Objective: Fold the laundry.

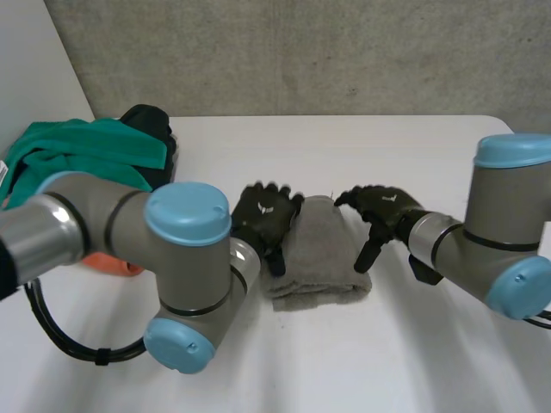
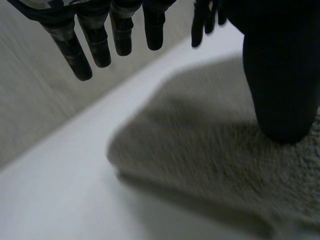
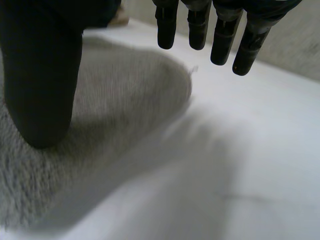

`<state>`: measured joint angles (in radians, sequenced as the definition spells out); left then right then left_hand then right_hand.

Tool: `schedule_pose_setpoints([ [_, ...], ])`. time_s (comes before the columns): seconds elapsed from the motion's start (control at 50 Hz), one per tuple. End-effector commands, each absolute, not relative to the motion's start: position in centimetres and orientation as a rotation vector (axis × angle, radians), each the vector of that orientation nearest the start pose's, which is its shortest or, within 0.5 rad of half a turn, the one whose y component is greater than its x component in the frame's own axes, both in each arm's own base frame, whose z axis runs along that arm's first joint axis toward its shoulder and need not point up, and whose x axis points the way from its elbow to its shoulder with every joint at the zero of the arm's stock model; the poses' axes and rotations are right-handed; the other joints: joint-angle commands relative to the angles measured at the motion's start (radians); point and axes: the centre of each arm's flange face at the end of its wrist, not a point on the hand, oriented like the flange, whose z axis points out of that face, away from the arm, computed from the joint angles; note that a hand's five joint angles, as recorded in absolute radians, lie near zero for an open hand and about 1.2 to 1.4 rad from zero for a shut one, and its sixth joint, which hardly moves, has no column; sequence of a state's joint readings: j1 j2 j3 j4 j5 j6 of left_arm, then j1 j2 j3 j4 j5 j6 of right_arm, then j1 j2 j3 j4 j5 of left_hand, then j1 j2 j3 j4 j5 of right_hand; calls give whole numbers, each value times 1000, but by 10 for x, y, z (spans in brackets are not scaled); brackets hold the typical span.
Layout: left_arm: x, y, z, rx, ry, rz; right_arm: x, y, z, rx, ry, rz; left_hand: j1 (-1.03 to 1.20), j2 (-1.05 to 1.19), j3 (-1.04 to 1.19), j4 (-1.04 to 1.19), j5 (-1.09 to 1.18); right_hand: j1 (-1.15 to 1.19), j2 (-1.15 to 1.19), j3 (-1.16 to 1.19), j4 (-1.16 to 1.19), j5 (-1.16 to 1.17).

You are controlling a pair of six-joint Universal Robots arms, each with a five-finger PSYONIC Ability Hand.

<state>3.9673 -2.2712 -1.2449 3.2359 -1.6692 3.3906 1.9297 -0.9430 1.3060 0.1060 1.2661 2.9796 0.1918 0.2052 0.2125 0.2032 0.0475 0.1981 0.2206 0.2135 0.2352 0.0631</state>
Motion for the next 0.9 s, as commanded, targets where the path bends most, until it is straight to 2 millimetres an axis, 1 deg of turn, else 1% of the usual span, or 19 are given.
schedule_pose_setpoints([
  [0.02, -370, -227, 123, 1267, 2430, -1784, 292, -303, 130, -924, 2298, -1356, 25, 11, 4, 13, -6, -24, -46, -39, -61, -63],
  [0.1, -370, -228, 124, 1300, 2391, -1781, 294, -300, 134, -990, 2302, -1401, 28, 14, 7, 16, -3, -24, -46, -39, -61, -63],
  [0.16, -369, -230, 130, 1293, 2387, -1798, 298, -297, 149, -1016, 2267, -1456, 25, 11, 4, 13, -6, -24, -46, -39, -61, -63],
  [0.2, -369, -230, 141, 1284, 2377, -1833, 296, -295, 164, -998, 2241, -1504, 25, 11, 4, 13, -6, -24, -46, -39, -61, -63],
  [0.24, -369, -229, 154, 1272, 2361, -1878, 294, -295, 173, -972, 2226, -1533, 22, 8, 1, 10, -8, -24, -46, -39, -61, -63],
  [0.26, -367, -229, 170, 1250, 2340, -1932, 293, -293, 176, -957, 2221, -1540, 13, 0, -8, 2, -17, -24, -46, -39, -61, -63],
  [0.28, -367, -228, 177, 1238, 2329, -1961, 292, -290, 178, -913, 2213, -1544, 7, -6, -14, -4, -23, -24, -46, -39, -61, -63],
  [0.32, -364, -228, 191, 1219, 2312, -2008, 291, -286, 178, -853, 2209, -1537, 1, -12, -20, -10, -29, -24, -46, -39, -61, -63],
  [0.34, -361, -228, 203, 1206, 2298, -2048, 290, -285, 177, -819, 2207, -1533, -2, -15, -22, -13, -32, -24, -46, -39, -61, -63],
  [0.4, -358, -225, 223, 1216, 2266, -2129, 280, -280, 176, -683, 2215, -1510, 4, -9, -17, -7, -26, -24, -46, -39, -61, -63],
  [0.42, -355, -223, 235, 1239, 2249, -2175, 277, -279, 176, -653, 2221, -1506, 4, -9, -17, -7, -26, -24, -46, -39, -61, -63],
  [0.44, -354, -221, 240, 1253, 2245, -2194, 268, -278, 172, -602, 2243, -1478, 4, -9, -17, -7, -26, -24, -46, -39, -61, -63],
  [0.5, -349, -215, 250, 1338, 2253, -2247, 257, -273, 162, -549, 2286, -1425, 1, -12, -20, -10, -29, -24, -46, -39, -61, -63],
  [0.52, -349, -212, 251, 1364, 2259, -2256, 254, -268, 155, -543, 2303, -1389, 1, -12, -20, -10, -29, -24, -46, -39, -61, -63],
  [0.6, -345, -209, 253, 1457, 2293, -2282, 256, -258, 142, -576, 2267, -1341, 10, -3, -11, -1, -20, -24, -46, -39, -61, -63],
  [0.68, -340, -216, 254, 1445, 2299, -2286, 261, -258, 131, -594, 2229, -1335, 22, 8, 1, 10, -8, -24, -46, -39, -61, -63],
  [0.78, -340, -216, 253, 1451, 2302, -2282, 266, -265, 120, -590, 2217, -1331, 22, 8, 1, 10, -8, -24, -46, -39, -61, -63],
  [0.86, -340, -215, 252, 1454, 2305, -2278, 278, -264, 112, -604, 2208, -1303, 22, 8, 1, 10, -8, 95, 73, 80, 58, 56],
  [0.9, -340, -214, 252, 1454, 2308, -2276, 284, -265, 108, -613, 2204, -1298, 22, 8, 1, 10, -8, 221, 199, 206, 184, 181],
])
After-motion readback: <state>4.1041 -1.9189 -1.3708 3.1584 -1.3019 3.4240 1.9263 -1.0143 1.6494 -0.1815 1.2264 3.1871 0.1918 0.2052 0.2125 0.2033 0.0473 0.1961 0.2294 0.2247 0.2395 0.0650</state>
